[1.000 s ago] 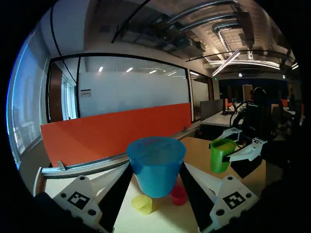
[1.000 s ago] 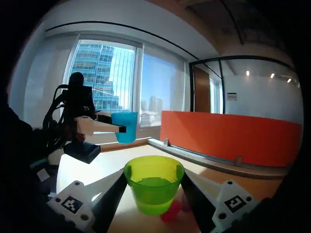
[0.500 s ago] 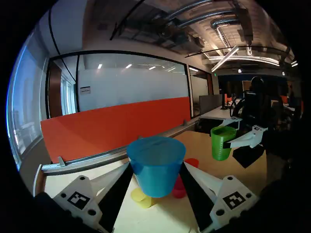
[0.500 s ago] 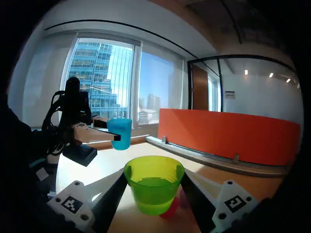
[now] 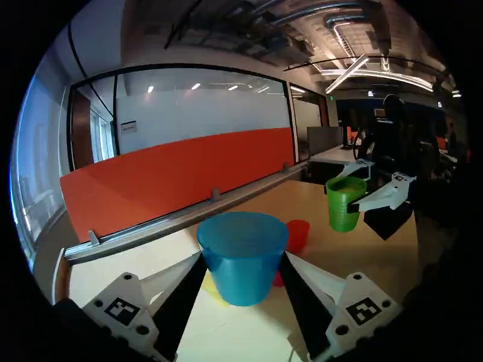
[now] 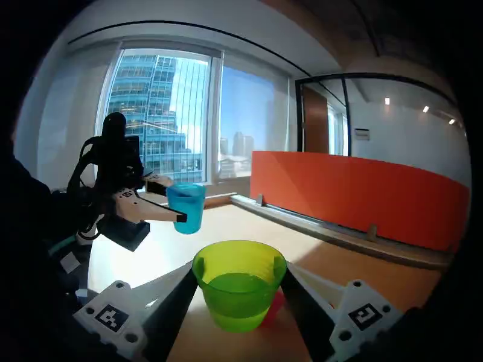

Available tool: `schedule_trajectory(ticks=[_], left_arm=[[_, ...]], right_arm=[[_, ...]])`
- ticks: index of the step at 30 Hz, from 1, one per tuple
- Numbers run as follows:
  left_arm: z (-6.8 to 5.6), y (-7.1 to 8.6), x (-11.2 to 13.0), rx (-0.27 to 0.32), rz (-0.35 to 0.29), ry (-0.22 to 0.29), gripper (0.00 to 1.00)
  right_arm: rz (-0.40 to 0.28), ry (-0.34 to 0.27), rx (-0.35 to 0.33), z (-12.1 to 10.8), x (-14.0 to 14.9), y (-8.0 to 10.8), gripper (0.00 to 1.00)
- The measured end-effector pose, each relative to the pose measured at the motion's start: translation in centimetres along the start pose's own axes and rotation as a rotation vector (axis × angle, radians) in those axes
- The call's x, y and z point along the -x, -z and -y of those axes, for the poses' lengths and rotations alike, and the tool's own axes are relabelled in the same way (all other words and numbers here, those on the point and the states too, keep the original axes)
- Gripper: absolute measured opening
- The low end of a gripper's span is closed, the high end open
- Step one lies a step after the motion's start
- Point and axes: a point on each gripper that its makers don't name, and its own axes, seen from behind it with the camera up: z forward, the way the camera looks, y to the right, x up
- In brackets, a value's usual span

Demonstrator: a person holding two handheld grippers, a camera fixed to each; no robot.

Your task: Pour water

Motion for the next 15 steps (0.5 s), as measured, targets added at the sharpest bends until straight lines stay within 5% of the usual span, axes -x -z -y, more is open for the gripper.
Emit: schedule_trajectory(ticks=[15], left_arm=[[-1.2,-1.6,4.3,0.030,0.093,-0.036,0.81]], right_arm=[[0.082,-0.004,-0.021,-0.6,3.2,-0.6,0.90]])
